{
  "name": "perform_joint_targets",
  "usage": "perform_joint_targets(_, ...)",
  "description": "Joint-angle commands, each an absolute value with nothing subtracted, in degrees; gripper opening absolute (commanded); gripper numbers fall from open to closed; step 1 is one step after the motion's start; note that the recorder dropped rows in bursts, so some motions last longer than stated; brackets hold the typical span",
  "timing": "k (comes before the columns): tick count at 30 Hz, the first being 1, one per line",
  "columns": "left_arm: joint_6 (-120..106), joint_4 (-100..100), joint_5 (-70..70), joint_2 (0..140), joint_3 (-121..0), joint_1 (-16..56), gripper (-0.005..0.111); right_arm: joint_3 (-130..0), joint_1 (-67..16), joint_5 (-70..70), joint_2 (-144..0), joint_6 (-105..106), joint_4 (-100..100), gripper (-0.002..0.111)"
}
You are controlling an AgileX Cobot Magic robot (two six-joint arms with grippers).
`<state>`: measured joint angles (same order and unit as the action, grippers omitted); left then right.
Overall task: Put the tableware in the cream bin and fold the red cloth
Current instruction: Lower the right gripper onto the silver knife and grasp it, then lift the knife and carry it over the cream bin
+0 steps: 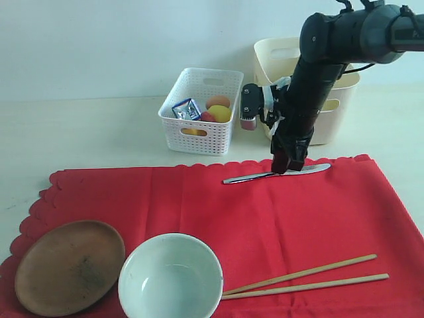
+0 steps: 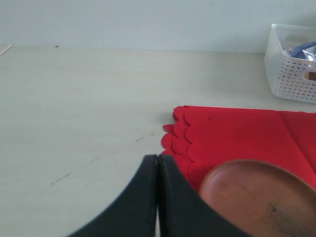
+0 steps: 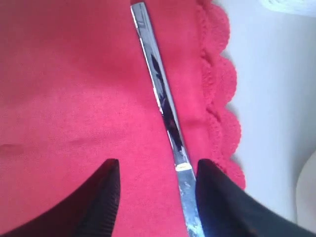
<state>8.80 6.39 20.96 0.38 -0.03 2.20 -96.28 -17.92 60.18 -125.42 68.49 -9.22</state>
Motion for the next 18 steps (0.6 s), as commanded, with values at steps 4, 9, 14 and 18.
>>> perform_joint_targets(4, 8.94, 6.43, 20.41, 0.0, 0.0, 1.96, 0.0, -100.09, -18.03, 62.51, -129.57, 71.69, -9.06, 0.046)
perform_joint_targets(9, 8.94, 6.43, 20.41, 0.0, 0.0, 1.96, 0.0, -100.39, -18.03, 61.67, -131.2, 73.85, -9.06, 0.046)
perform_joint_targets(14, 8.94, 6.43, 20.41, 0.0, 0.0, 1.96, 0.0, -100.39, -18.03, 58.55, -131.96, 73.84, -9.06, 0.046)
perform_joint_targets(18, 8.94, 6.43, 20.41, 0.0, 0.0, 1.96, 0.0, -100.39, -18.03, 58.27, -132.69, 74.48, -9.06, 0.046)
